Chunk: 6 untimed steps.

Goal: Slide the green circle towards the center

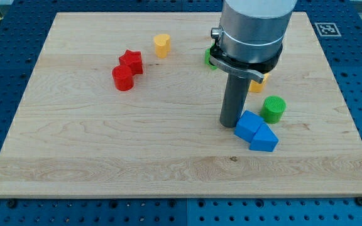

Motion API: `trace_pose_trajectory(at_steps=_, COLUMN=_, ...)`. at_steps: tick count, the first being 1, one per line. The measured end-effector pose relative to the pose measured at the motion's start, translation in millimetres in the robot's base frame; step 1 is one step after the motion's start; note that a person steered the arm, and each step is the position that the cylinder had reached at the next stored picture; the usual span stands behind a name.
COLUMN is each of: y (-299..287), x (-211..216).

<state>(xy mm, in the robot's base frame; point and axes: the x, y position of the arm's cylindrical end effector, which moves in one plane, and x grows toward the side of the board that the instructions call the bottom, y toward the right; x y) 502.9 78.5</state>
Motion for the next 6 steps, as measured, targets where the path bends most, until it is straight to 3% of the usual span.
trace_pose_trajectory(at_steps=4, y=87, x=-14)
trace_pose_trajectory(at_steps=6, y=96, x=-21)
